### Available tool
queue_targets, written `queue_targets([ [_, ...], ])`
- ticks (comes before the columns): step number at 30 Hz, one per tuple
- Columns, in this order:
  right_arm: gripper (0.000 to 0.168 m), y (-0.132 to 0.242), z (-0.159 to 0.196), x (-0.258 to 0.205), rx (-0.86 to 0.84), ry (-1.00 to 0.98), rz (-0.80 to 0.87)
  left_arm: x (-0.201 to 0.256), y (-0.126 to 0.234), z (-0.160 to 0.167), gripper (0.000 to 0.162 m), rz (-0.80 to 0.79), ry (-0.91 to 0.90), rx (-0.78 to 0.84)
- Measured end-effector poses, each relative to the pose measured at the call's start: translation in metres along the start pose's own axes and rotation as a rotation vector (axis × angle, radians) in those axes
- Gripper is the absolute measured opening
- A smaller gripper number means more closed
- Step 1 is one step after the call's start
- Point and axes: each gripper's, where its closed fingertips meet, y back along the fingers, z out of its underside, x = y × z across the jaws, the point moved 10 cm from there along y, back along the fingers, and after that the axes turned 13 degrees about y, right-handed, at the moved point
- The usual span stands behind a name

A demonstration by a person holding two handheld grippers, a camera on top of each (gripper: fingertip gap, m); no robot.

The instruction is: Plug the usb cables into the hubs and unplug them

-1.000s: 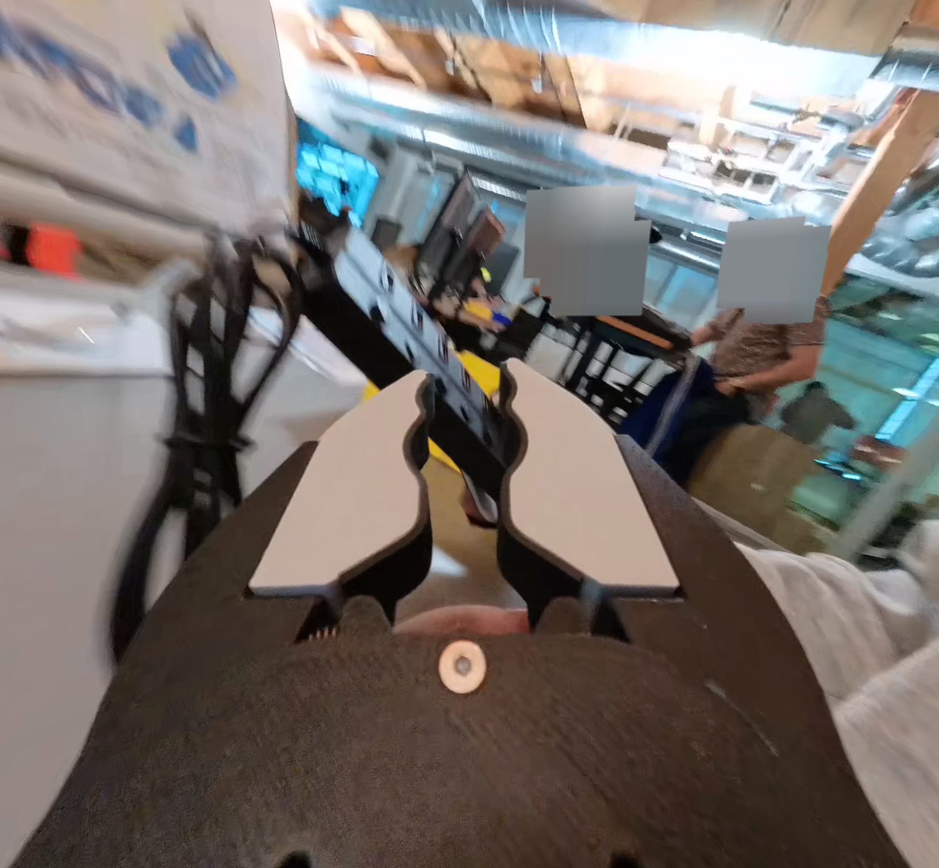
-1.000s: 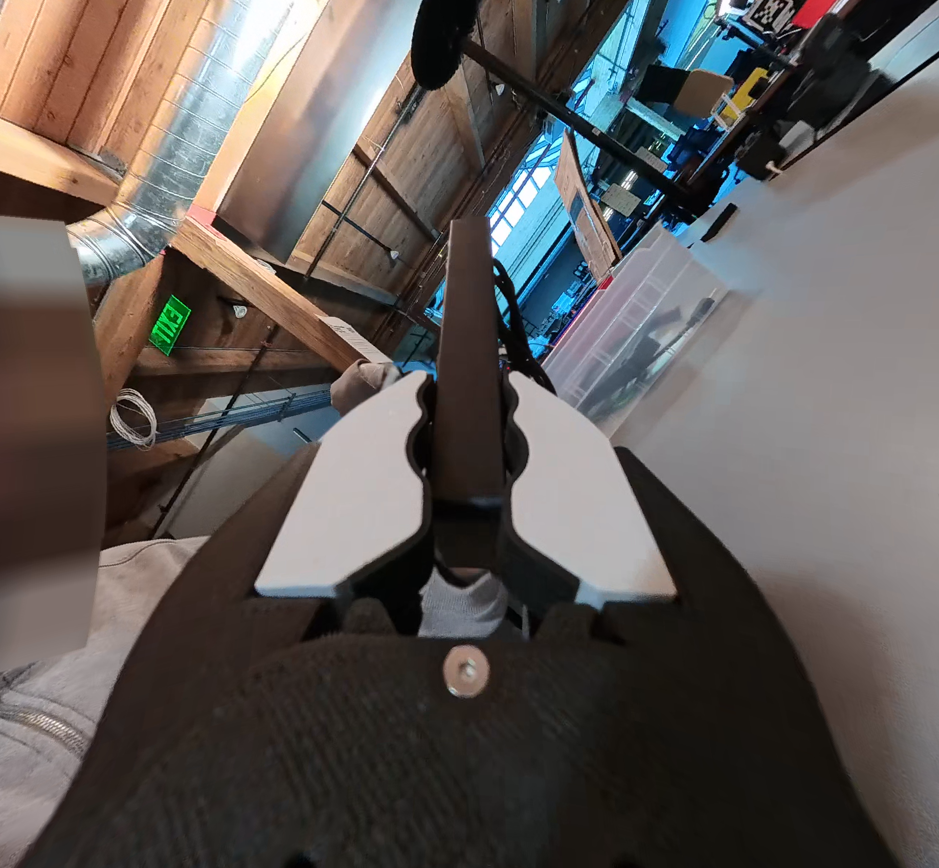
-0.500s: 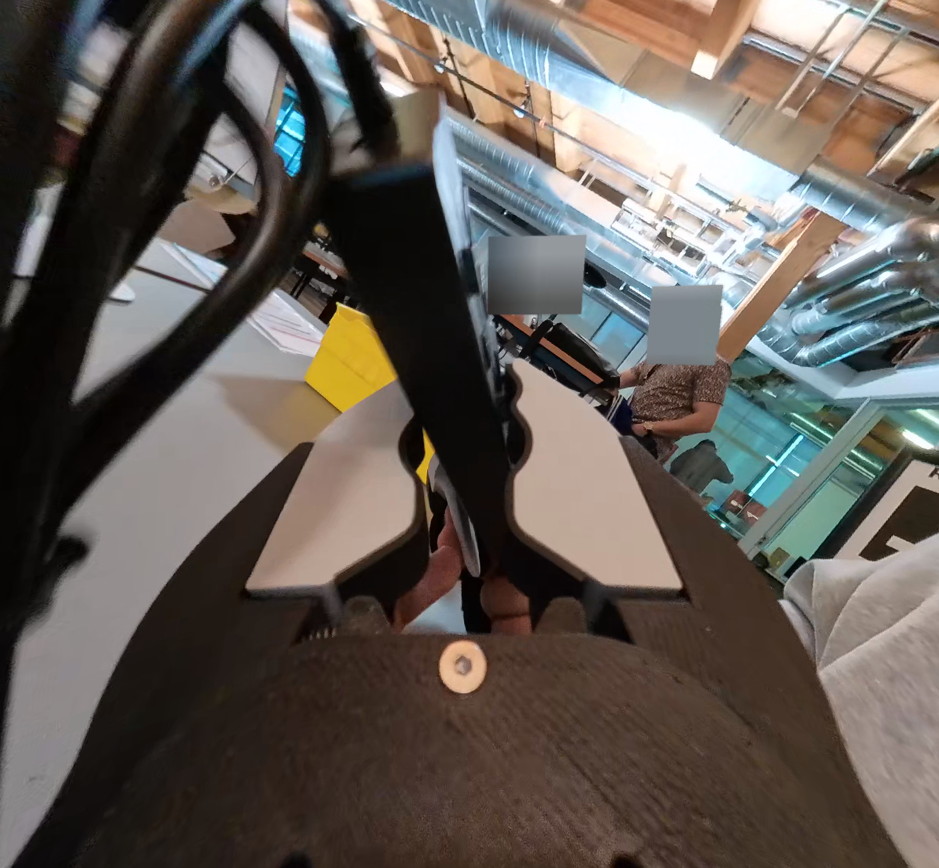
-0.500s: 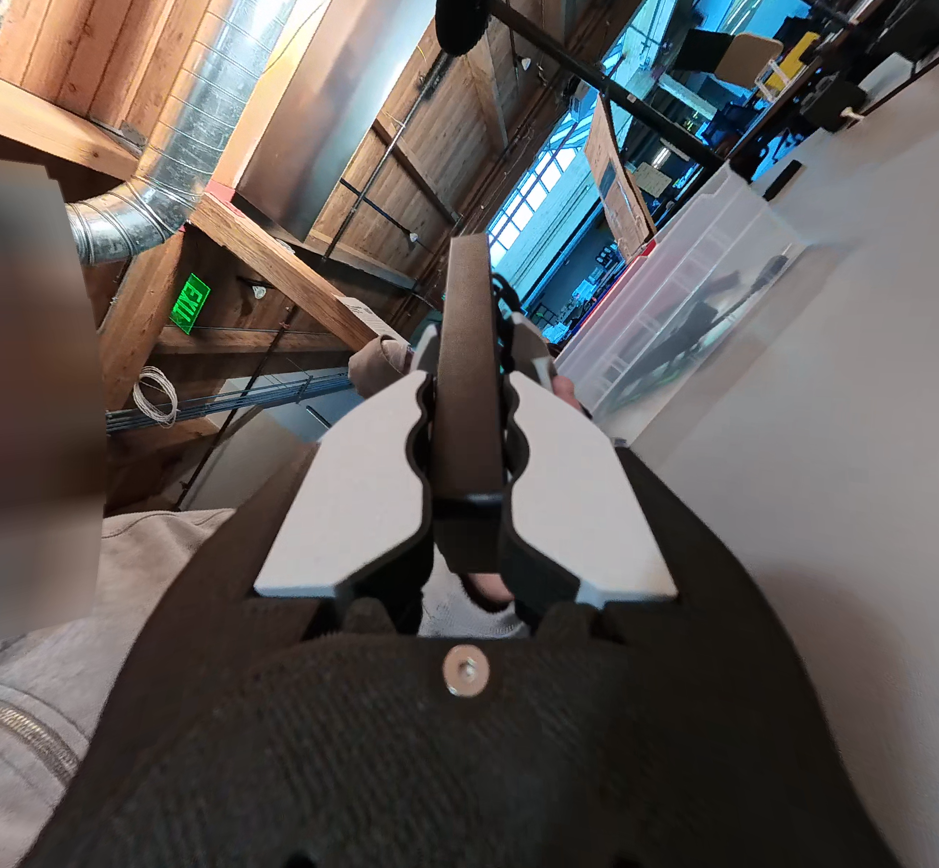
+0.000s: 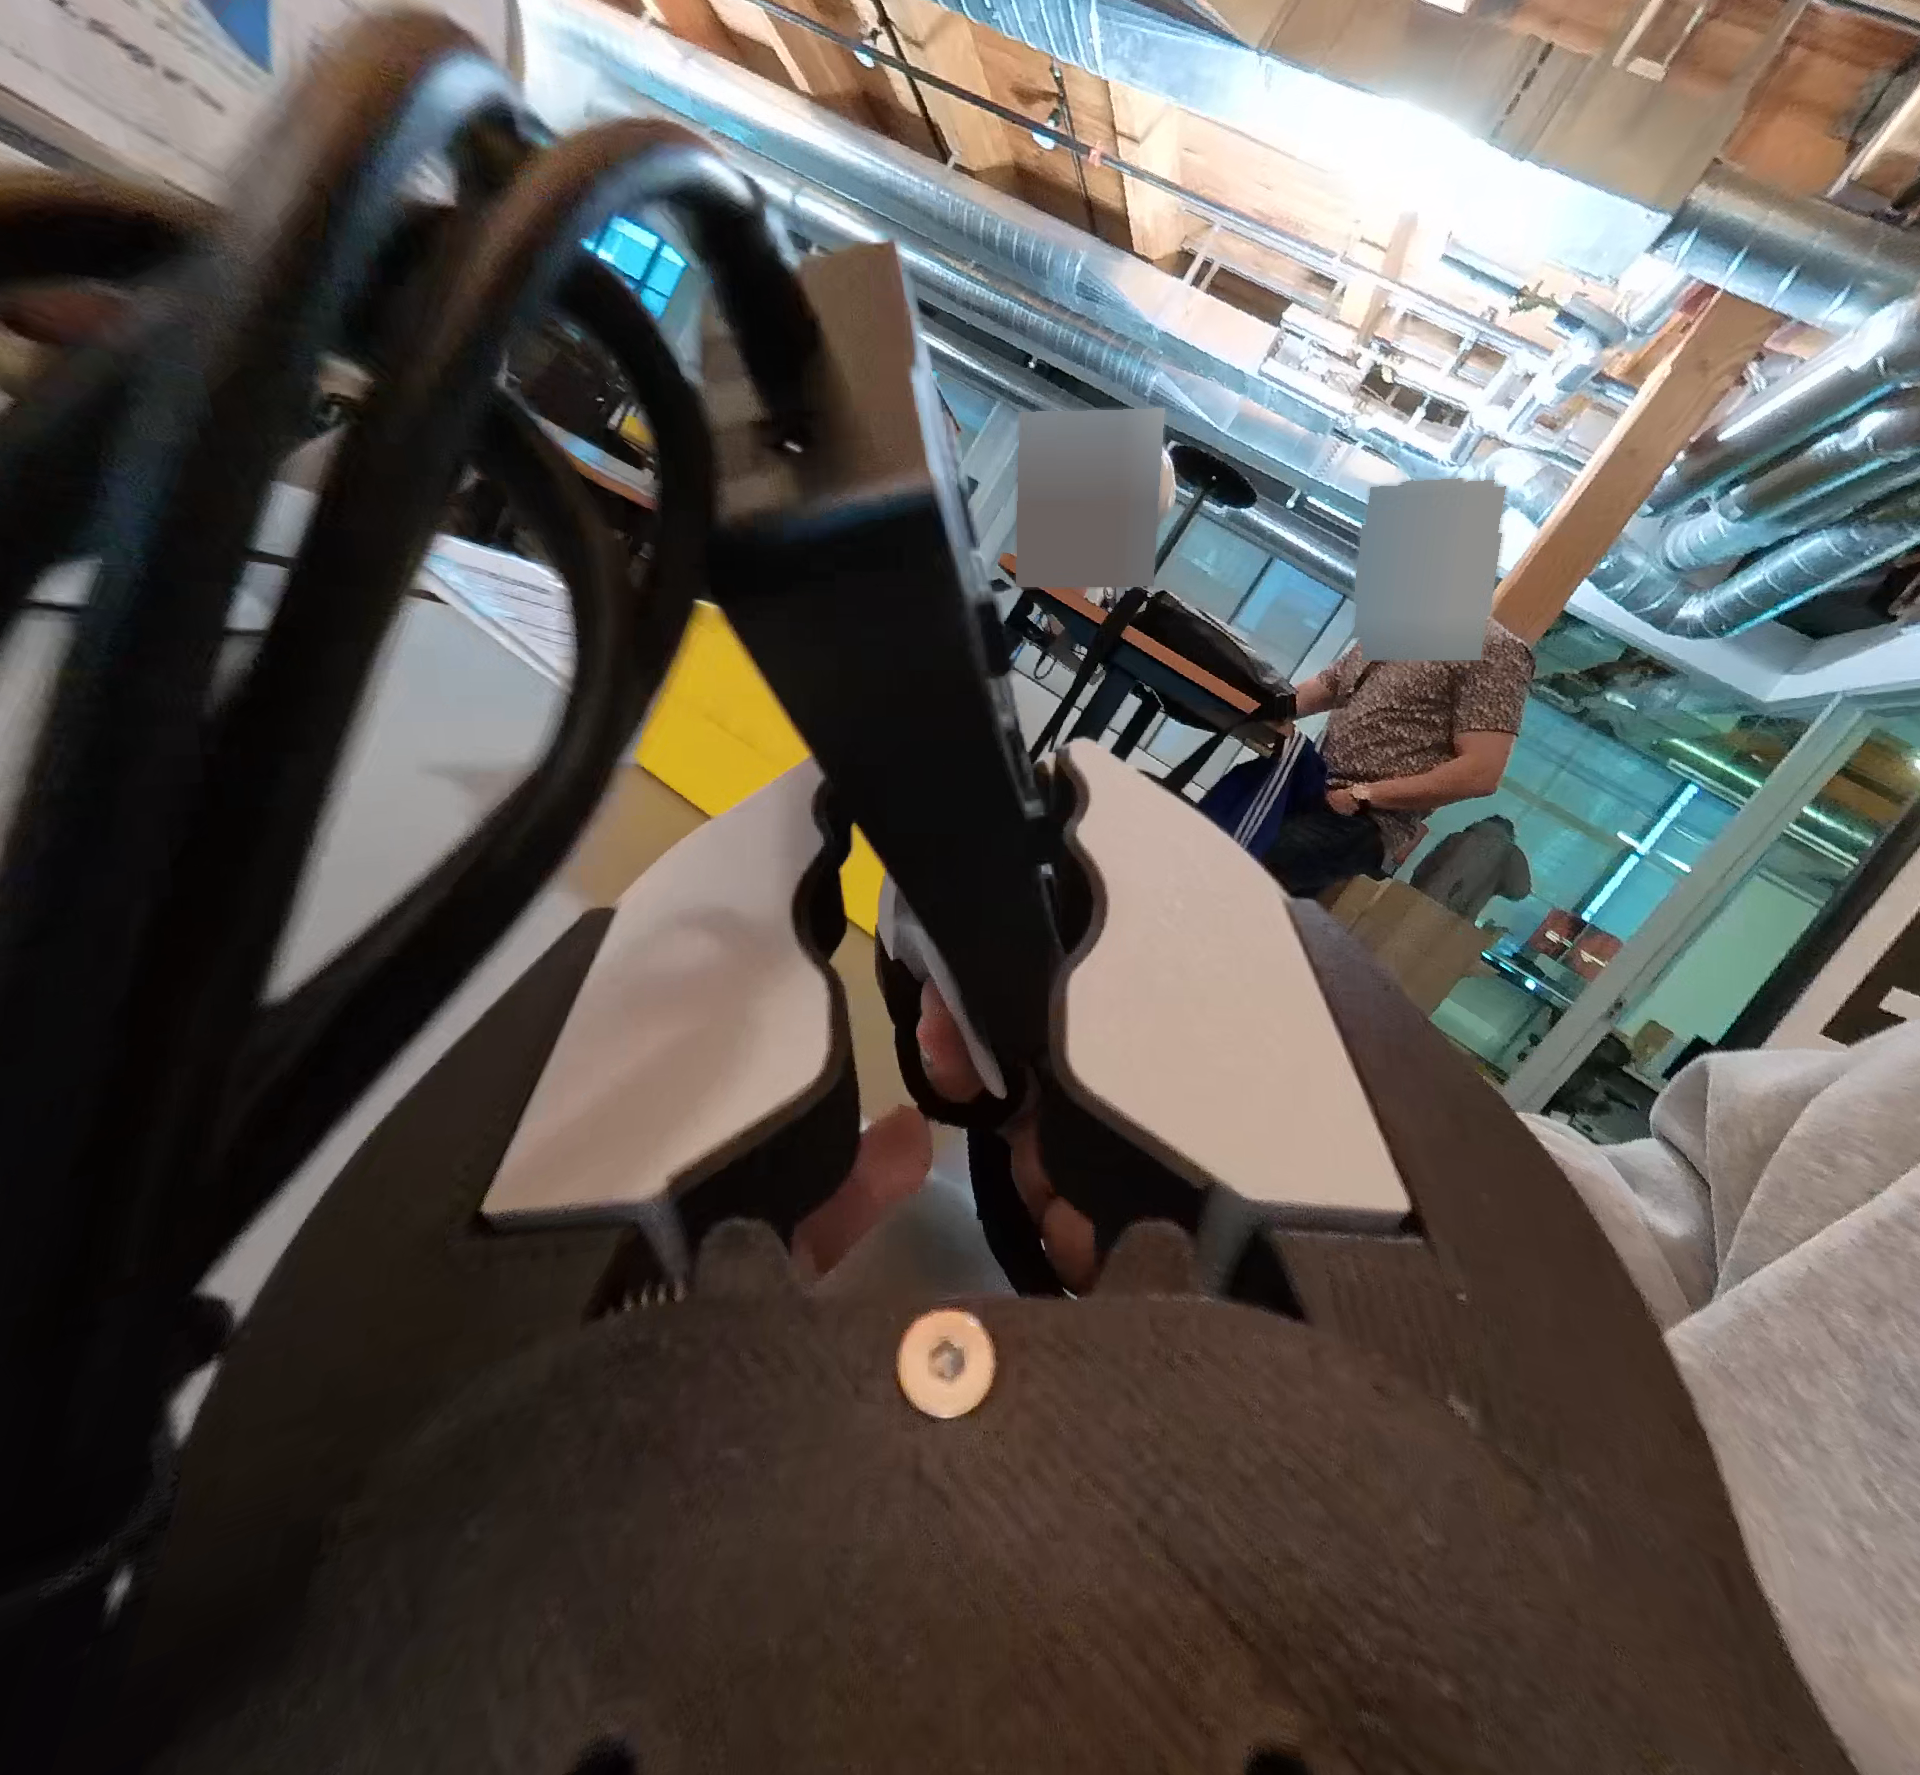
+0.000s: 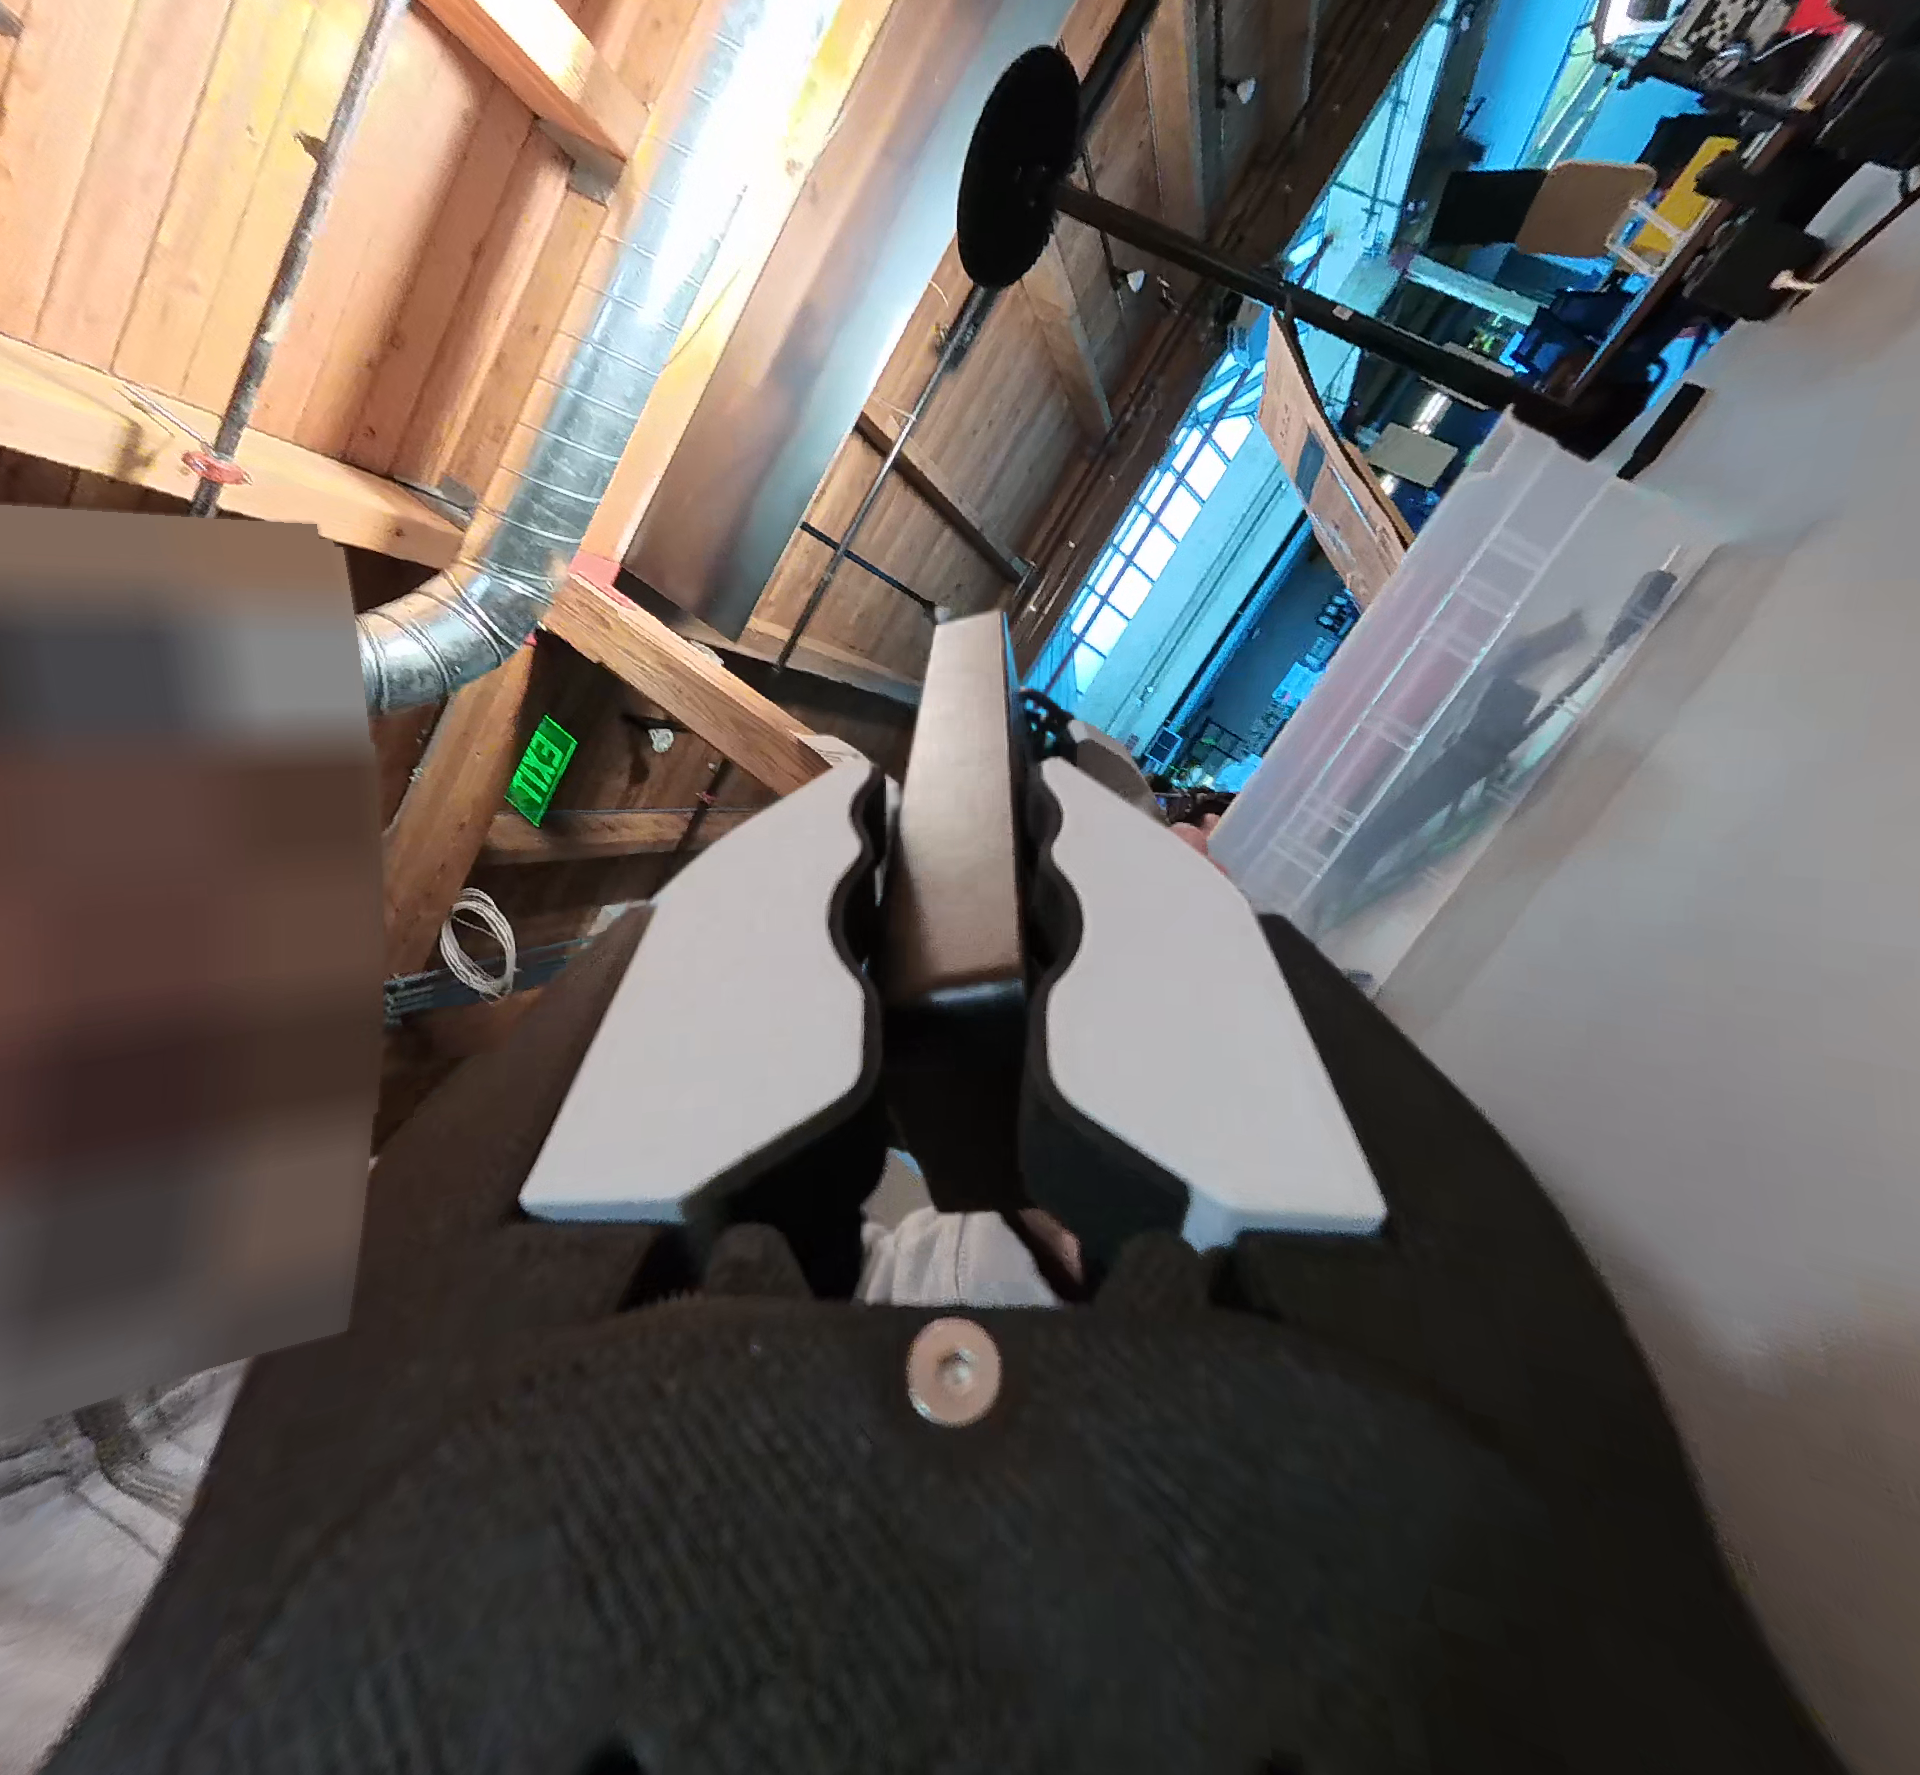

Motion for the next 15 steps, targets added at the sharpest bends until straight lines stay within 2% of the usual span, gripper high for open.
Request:
queue_targets([
  [2,0.026,0.0007,0.0001,0.0014,0.004,-0.008,0.008,-0.0011,0.0011,-0.0007,0.031,0.013,0.012,0.000],
  [11,0.026,-0.0015,0.0021,0.0003,0.005,-0.008,-0.002,-0.0002,0.0022,-0.0060,0.030,0.028,0.008,-0.024],
  [15,0.031,0.0037,-0.0046,0.0052,-0.001,-0.009,0.060,-0.0031,0.0019,-0.0050,0.028,0.008,0.037,-0.034],
])
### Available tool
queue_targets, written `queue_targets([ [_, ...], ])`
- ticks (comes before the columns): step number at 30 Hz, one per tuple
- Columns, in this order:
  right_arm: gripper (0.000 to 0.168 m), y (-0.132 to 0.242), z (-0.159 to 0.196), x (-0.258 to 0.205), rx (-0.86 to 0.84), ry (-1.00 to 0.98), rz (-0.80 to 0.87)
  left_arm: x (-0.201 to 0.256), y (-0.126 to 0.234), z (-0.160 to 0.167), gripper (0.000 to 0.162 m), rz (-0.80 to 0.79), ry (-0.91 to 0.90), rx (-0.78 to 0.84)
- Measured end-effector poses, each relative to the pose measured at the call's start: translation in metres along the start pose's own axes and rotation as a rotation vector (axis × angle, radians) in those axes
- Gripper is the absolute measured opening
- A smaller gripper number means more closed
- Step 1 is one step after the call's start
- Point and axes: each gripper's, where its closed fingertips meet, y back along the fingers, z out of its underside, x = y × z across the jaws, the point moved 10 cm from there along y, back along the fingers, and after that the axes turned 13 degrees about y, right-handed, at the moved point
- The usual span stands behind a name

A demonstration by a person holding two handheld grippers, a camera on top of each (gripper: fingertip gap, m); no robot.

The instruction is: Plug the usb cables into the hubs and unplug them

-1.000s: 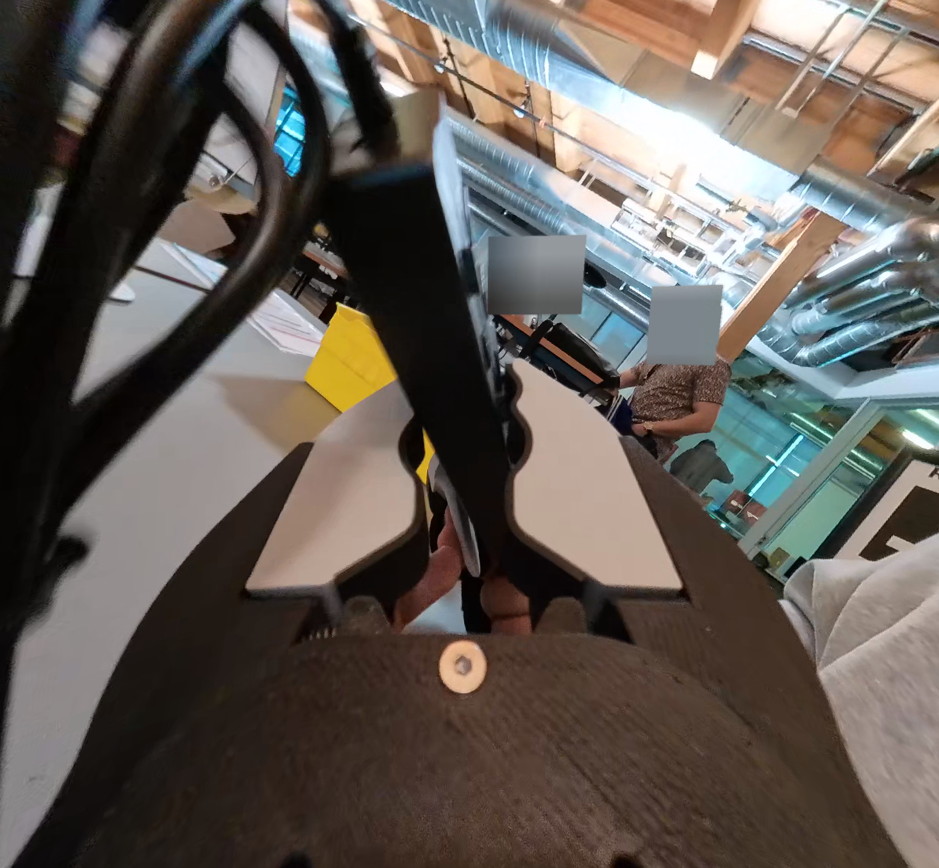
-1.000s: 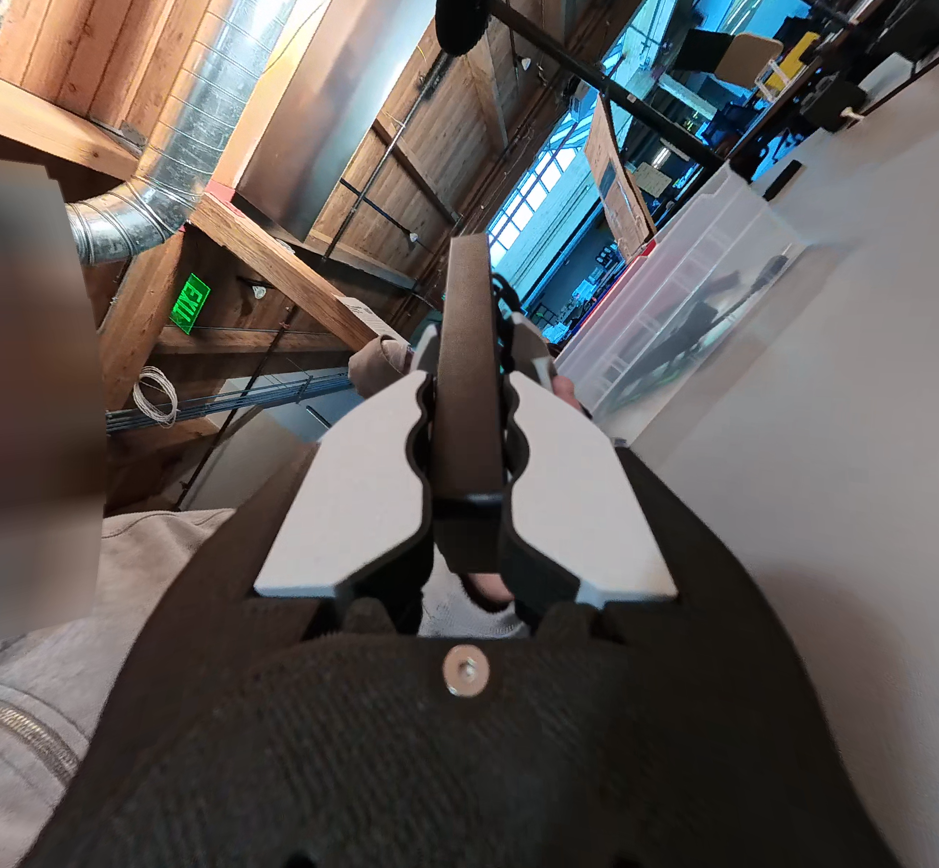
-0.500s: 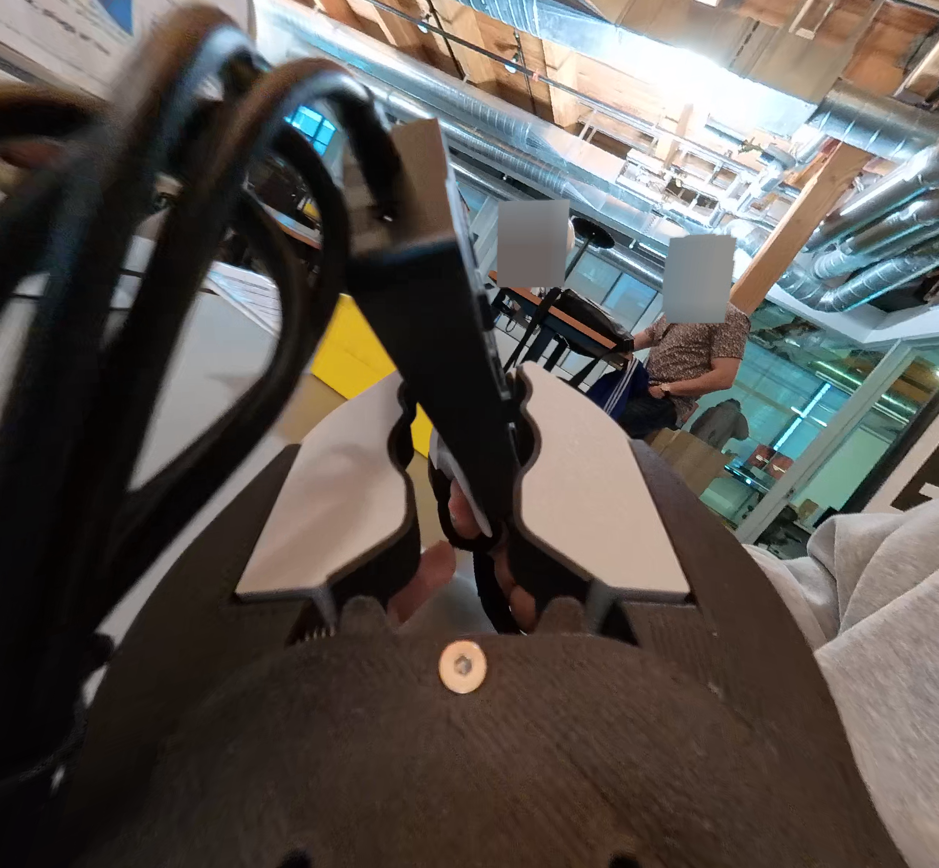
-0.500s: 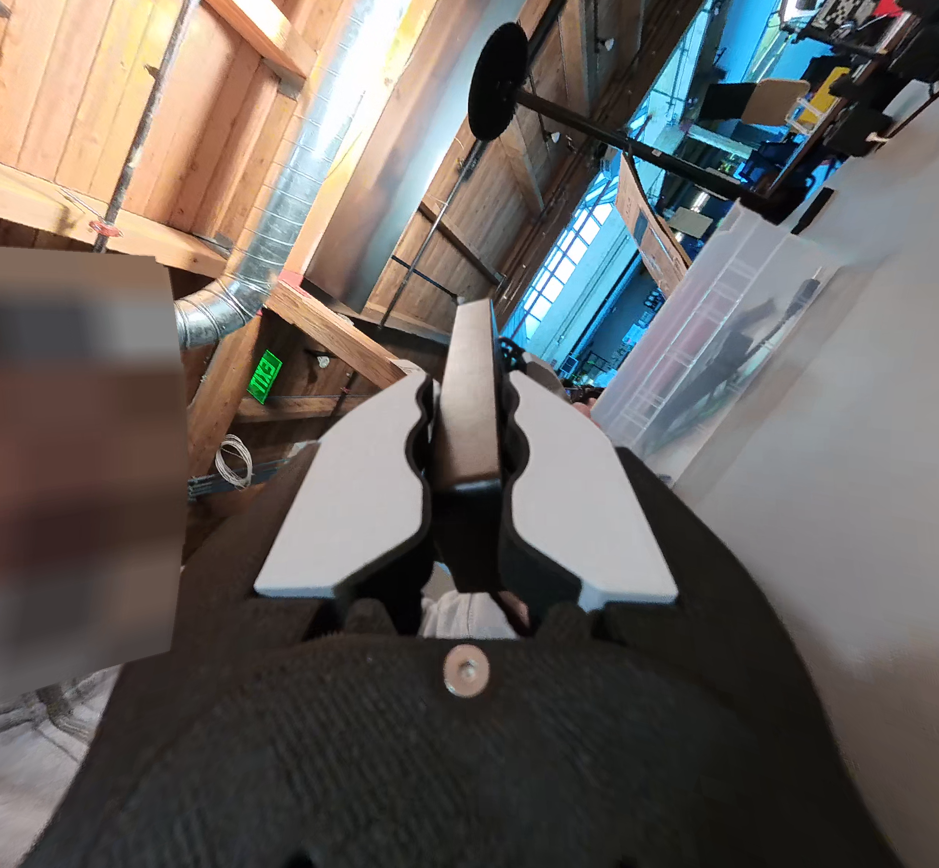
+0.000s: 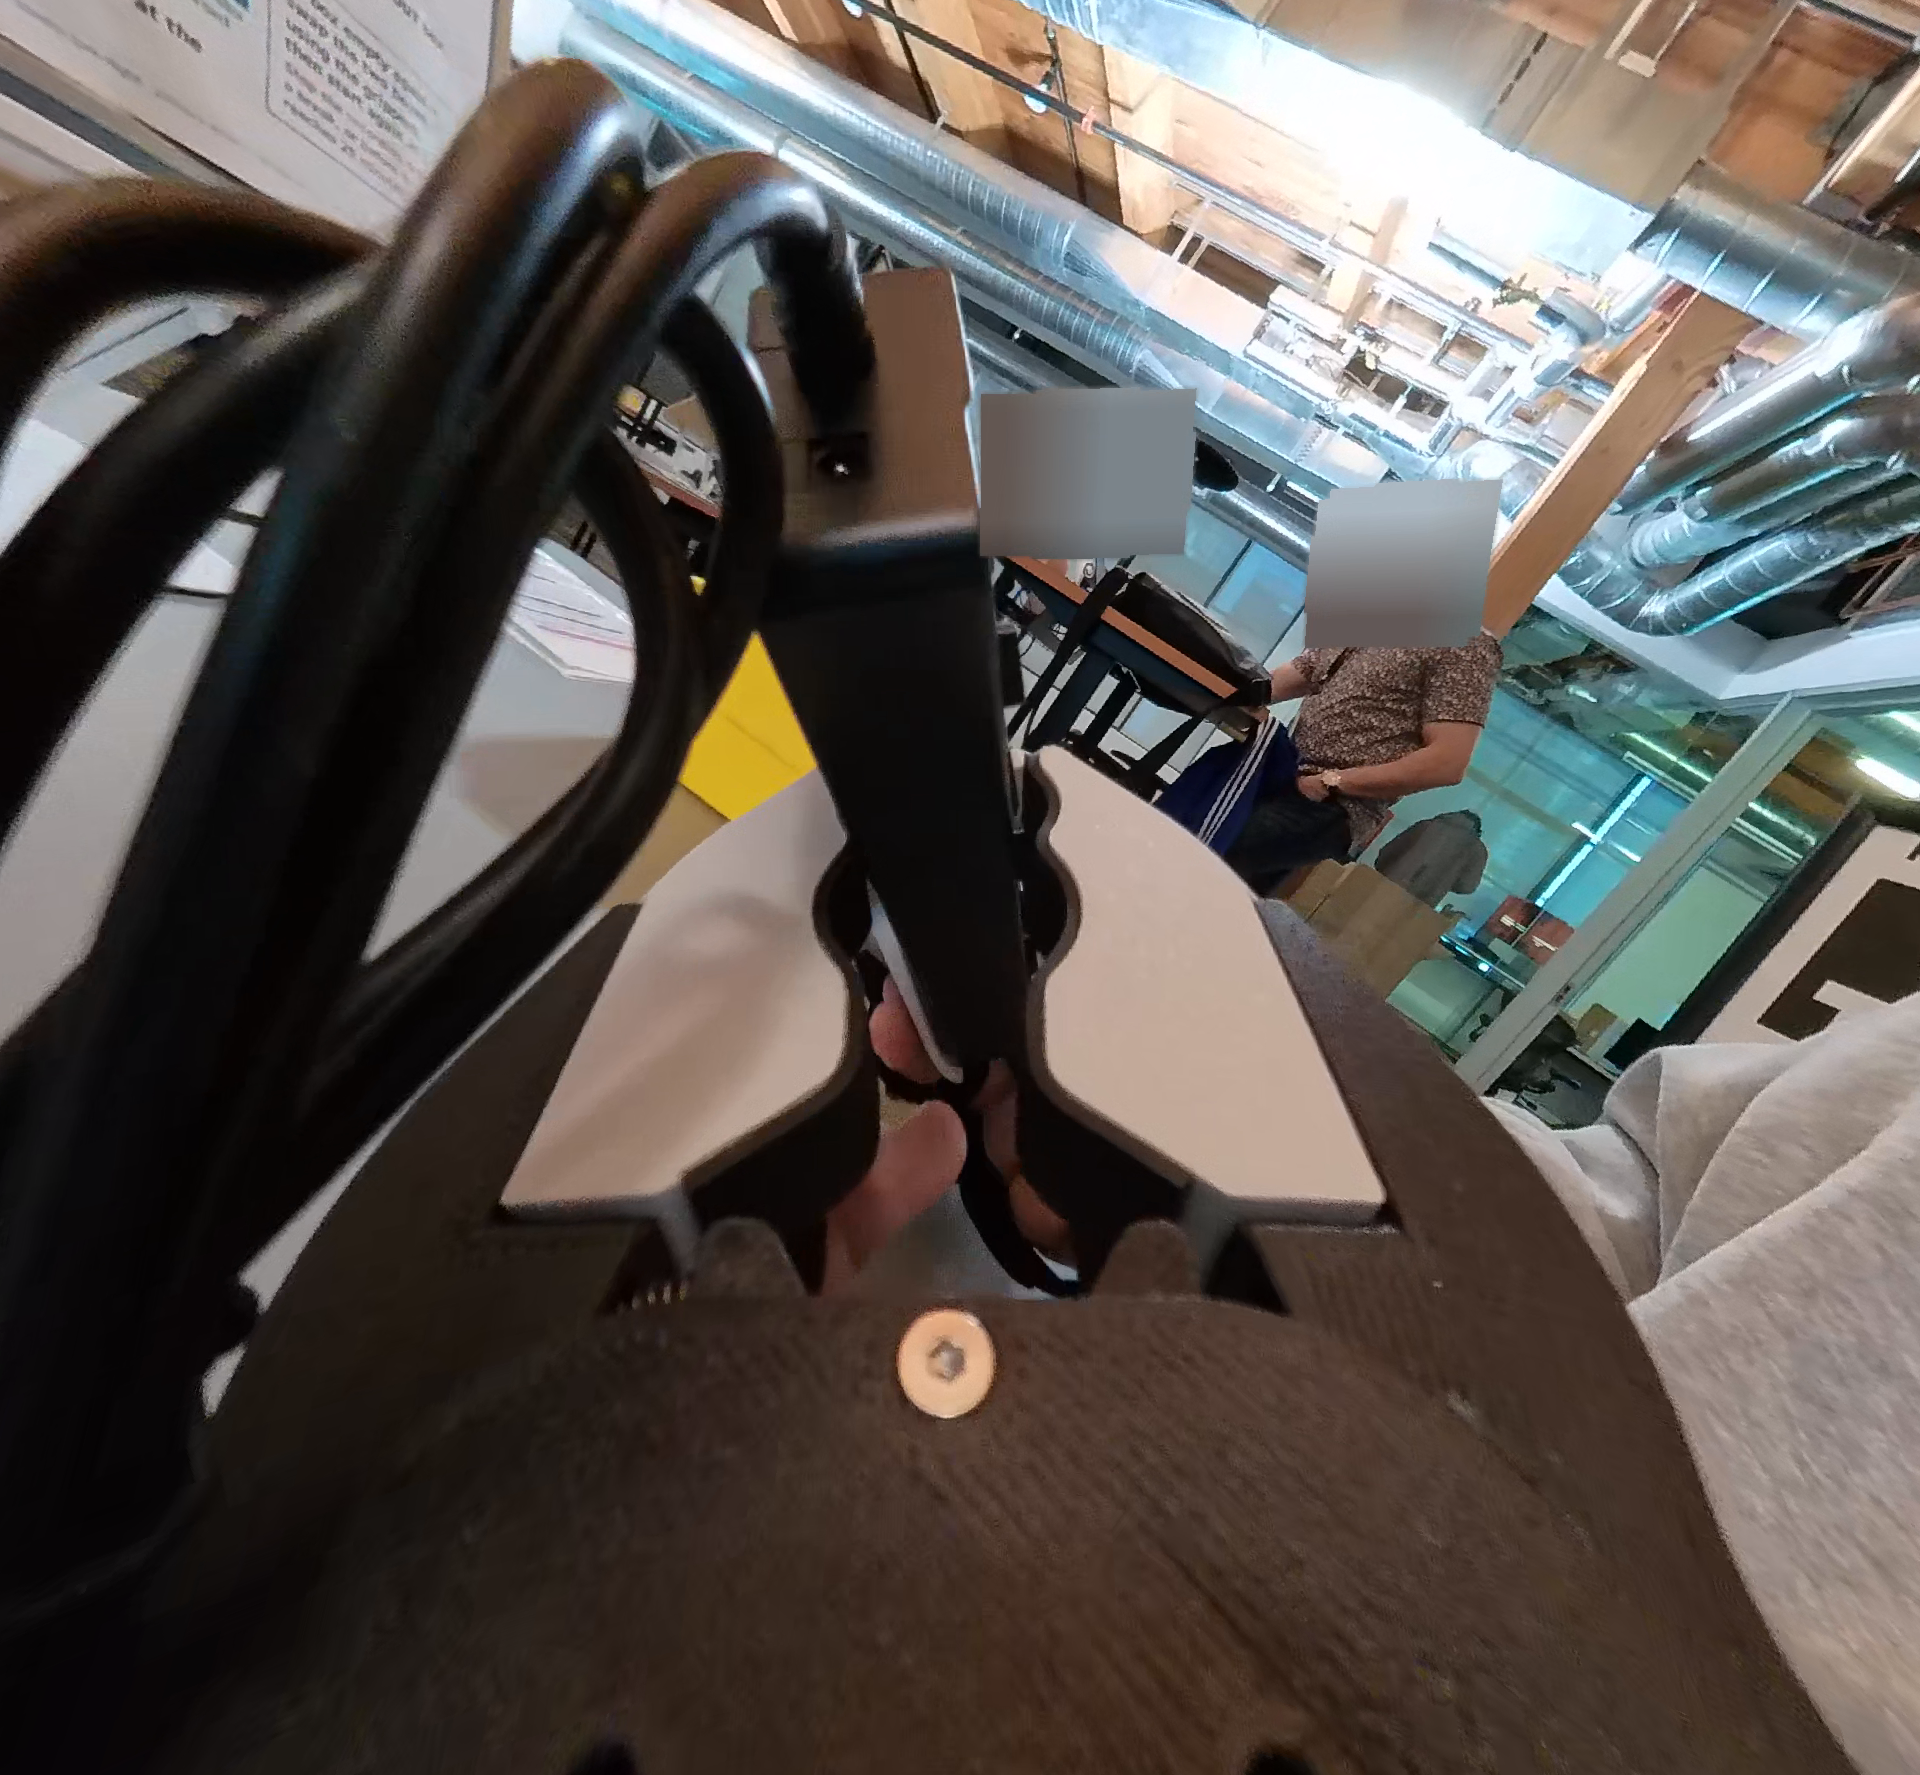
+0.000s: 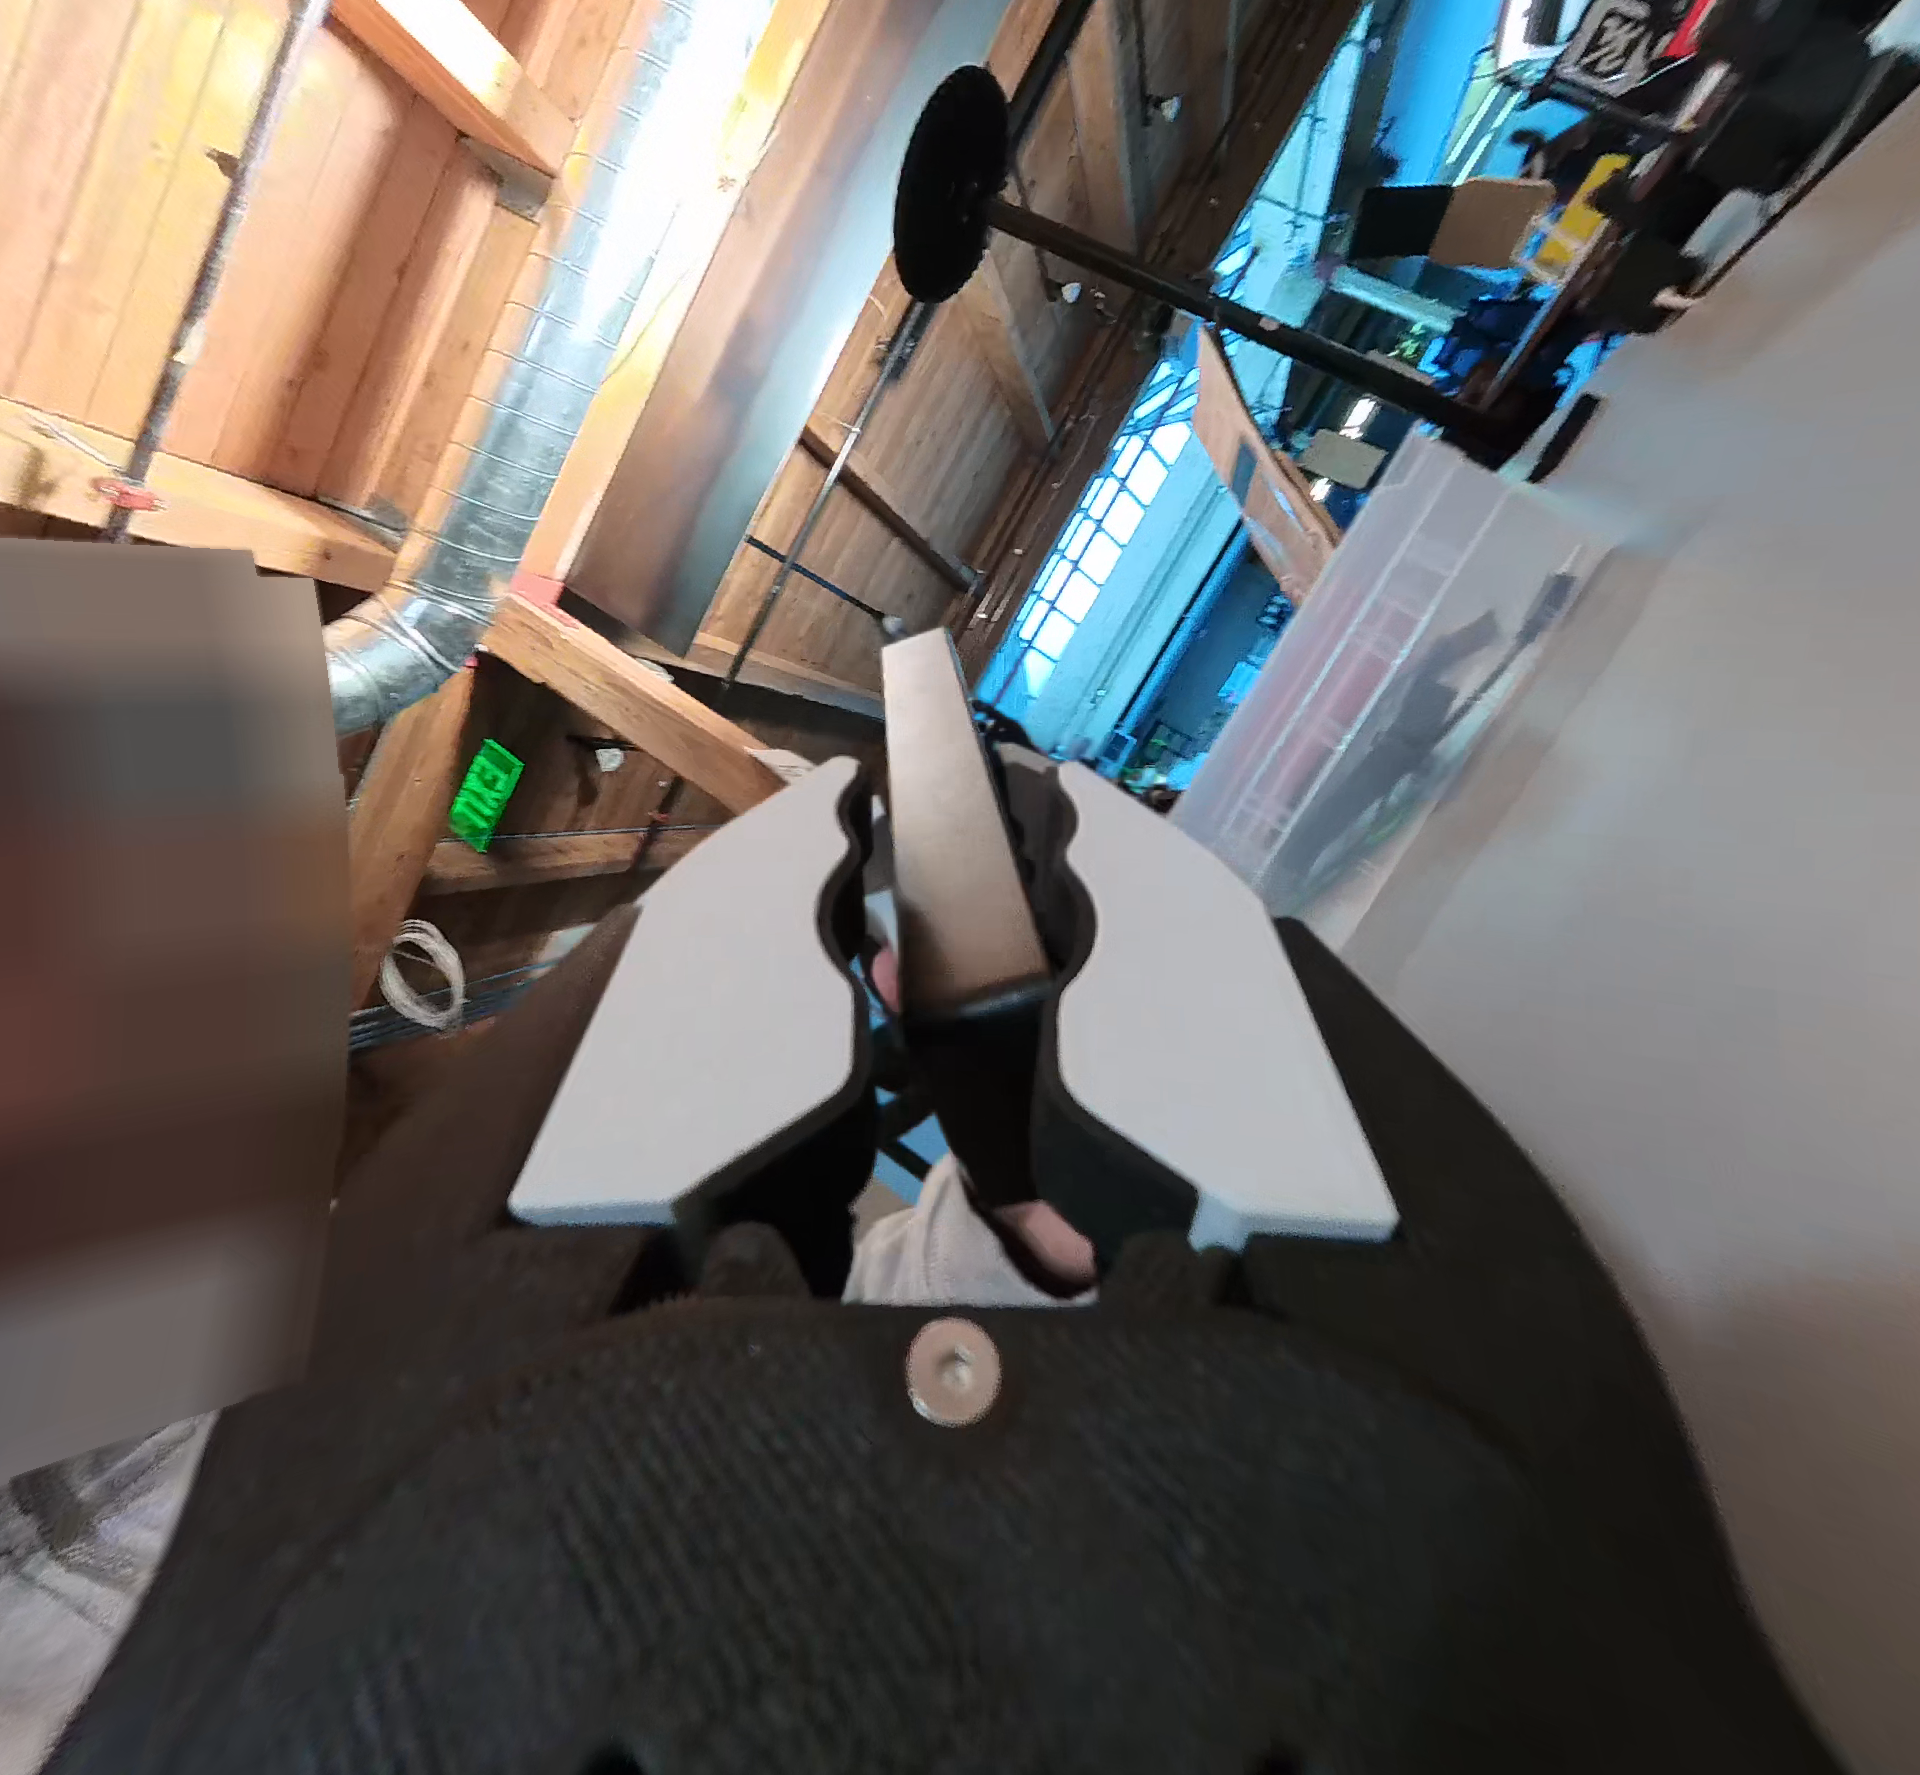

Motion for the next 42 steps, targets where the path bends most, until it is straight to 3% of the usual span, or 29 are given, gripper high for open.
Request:
queue_targets([
  [8,0.024,0.003,-0.022,-0.005,-0.191,0.238,0.102,-0.005,0.001,0.000,0.027,-0.024,0.022,0.005],
  [24,0.022,-0.017,0.004,-0.001,-0.584,0.290,0.011,-0.011,0.014,-0.006,0.027,-0.006,0.138,0.047],
  [27,0.021,-0.017,-0.002,0.002,-0.573,0.299,0.023,-0.012,0.017,-0.005,0.027,-0.052,0.152,0.042],
  [35,0.026,-0.019,-0.038,0.006,-0.346,0.424,0.150,-0.010,0.029,0.009,0.027,-0.119,0.219,-0.009],
  [39,0.027,-0.052,-0.050,0.001,-0.365,0.528,0.190,0.005,0.041,0.018,0.027,-0.167,0.259,-0.022],
  [42,0.027,-0.101,-0.056,-0.010,-0.416,0.605,0.118,0.024,0.060,0.030,0.027,-0.193,0.265,-0.021],
])
